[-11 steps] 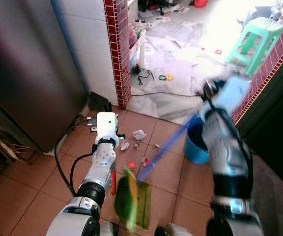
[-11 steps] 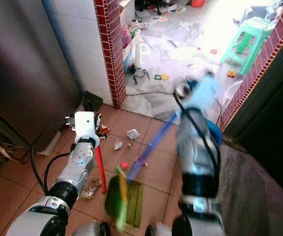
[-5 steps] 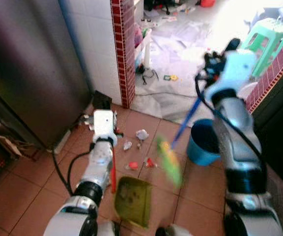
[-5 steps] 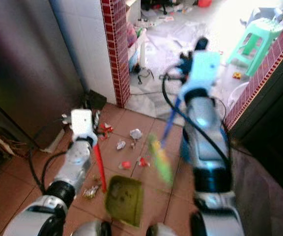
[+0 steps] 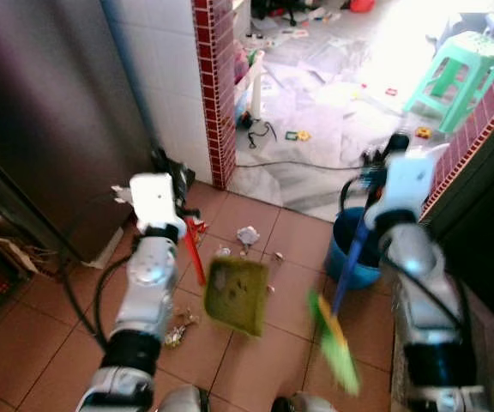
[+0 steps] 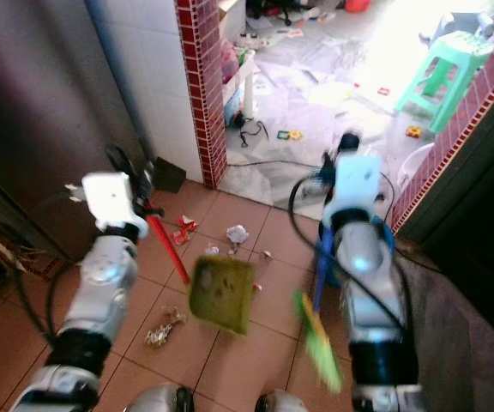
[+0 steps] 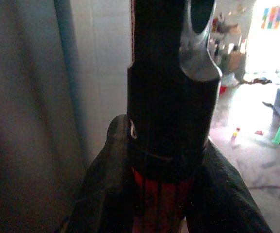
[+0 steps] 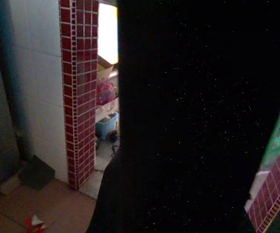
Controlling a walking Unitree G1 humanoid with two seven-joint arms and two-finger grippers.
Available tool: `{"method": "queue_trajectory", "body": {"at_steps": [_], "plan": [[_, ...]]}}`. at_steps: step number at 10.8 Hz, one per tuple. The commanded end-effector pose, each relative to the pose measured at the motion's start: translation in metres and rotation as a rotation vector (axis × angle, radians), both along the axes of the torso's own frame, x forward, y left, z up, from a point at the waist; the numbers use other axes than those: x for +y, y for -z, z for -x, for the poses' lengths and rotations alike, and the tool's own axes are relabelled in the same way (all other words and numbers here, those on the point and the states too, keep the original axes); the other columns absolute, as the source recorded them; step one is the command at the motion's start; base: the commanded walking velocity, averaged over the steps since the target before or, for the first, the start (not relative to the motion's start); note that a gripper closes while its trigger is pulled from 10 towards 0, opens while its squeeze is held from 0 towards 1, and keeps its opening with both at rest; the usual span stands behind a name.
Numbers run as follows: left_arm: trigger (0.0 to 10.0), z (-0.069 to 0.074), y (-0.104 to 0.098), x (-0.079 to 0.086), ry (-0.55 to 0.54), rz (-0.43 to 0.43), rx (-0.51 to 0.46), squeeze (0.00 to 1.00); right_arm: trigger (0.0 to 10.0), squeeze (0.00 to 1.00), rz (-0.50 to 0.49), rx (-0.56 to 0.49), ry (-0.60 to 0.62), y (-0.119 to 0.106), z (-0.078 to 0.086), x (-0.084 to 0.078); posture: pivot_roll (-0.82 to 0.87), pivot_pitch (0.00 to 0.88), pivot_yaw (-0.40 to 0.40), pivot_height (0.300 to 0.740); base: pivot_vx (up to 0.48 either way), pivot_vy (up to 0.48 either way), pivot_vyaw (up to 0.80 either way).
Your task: Sweep floor
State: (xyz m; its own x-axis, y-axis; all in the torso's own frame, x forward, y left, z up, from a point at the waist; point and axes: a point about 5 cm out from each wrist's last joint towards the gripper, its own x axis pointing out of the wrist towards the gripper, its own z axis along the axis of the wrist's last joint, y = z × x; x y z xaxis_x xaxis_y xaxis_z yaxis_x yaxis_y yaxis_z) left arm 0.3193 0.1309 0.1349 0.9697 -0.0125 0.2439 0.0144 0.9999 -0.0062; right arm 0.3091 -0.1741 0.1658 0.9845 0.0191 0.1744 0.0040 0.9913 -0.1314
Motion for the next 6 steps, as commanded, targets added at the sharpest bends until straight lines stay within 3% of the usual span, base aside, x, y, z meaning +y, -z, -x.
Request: {"method": "queue_trajectory", "body": {"at_steps": [1, 3, 6], "plan": [[10.0, 0.003, -0.018, 0.005, -0.001, -0.027, -0.085, 0.00, 10.0, 0.00, 0.004, -0.075, -0.011, -0.013, -0.001, 0.003, -0.08, 0.014, 0.040, 0.740, 0.000, 0.000, 0.00], [10.0, 0.010, -0.020, 0.006, 0.031, -0.004, -0.082, 0.00, 10.0, 0.00, 0.003, -0.064, -0.014, -0.009, -0.001, 0.004, -0.08, 0.009, 0.038, 0.740, 0.000, 0.000, 0.00], [10.0, 0.020, -0.024, -0.004, 0.200, 0.048, -0.064, 0.00, 10.0, 0.00, -0.006, -0.042, -0.011, -0.003, 0.001, 0.005, -0.08, 0.009, 0.035, 0.740, 0.000, 0.000, 0.00]]}}
